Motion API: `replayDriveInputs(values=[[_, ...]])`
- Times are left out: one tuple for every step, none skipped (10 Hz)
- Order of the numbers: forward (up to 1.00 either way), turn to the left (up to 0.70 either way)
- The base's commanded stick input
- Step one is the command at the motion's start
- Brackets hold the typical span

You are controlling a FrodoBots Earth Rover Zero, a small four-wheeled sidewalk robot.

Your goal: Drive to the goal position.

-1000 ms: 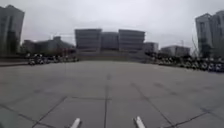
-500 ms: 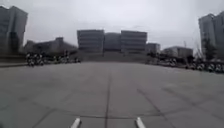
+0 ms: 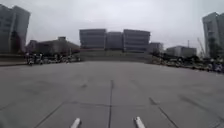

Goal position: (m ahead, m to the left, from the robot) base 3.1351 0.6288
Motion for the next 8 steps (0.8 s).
replayDriveInputs(values=[[1.00,0.02],[1.00,0.02],[1.00,0.02],[1.00,0.02],[1.00,0.02],[1.00,0.02],[1.00,0.02],[1.00,0.02]])
